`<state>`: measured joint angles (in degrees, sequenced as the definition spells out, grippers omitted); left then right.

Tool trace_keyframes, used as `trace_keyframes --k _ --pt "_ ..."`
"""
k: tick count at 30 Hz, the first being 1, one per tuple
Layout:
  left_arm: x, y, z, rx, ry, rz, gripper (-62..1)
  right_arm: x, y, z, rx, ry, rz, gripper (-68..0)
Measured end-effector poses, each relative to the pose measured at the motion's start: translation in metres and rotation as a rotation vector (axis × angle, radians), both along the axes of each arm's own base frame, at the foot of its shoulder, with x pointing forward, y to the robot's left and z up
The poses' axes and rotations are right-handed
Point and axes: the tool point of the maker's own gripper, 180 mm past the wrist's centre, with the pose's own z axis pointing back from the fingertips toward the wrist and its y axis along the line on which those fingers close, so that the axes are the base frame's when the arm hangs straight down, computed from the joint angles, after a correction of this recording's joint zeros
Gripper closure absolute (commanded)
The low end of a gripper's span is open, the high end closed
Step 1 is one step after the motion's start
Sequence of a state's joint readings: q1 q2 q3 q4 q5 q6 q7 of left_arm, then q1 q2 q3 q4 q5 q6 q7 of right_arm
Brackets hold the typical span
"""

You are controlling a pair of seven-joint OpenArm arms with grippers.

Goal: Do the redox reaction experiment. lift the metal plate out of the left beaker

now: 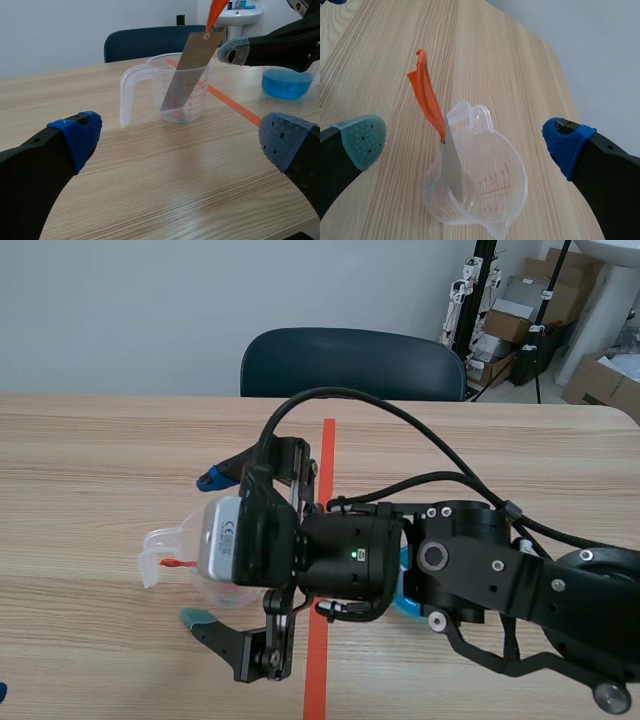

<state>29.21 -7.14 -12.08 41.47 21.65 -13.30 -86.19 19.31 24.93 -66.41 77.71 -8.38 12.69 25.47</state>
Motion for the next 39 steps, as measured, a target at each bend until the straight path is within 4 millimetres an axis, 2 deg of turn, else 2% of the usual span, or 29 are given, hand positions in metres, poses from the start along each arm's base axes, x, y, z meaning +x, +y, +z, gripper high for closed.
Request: trace_keyframes --k 9,15,18,24,30,35,39 --pt "0.0 0.0 0.0 0.0 0.0 0.0 -62.3 0.005 0.005 -0.013 -0.019 0.028 -0.028 -67.9" --pt "0.0 0.0 0.0 0.0 0.0 0.0 -62.3 0.006 0.004 -0.014 -0.022 0.03 -0.029 -67.9" --pt "0.0 0.0 0.0 0.0 0.0 0.0 -62.3 0.007 0.003 -0.016 -0.032 0.031 -0.035 -59.8" --pt "0.0 0.0 0.0 0.0 0.0 0.0 -62.3 0.008 0.002 -0.019 -0.046 0.031 -0.045 -38.2" --pt "0.0 0.0 0.0 0.0 0.0 0.0 -62.3 0.008 0.002 -0.018 -0.044 0.031 -0.045 -28.8" --pt "0.0 0.0 0.0 0.0 0.0 0.0 -62.3 0.008 0.002 -0.018 -0.044 0.031 -0.044 -14.9" --pt "0.0 0.0 0.0 0.0 0.0 0.0 -62.3 0.008 0.003 -0.018 -0.041 0.031 -0.042 -7.2"
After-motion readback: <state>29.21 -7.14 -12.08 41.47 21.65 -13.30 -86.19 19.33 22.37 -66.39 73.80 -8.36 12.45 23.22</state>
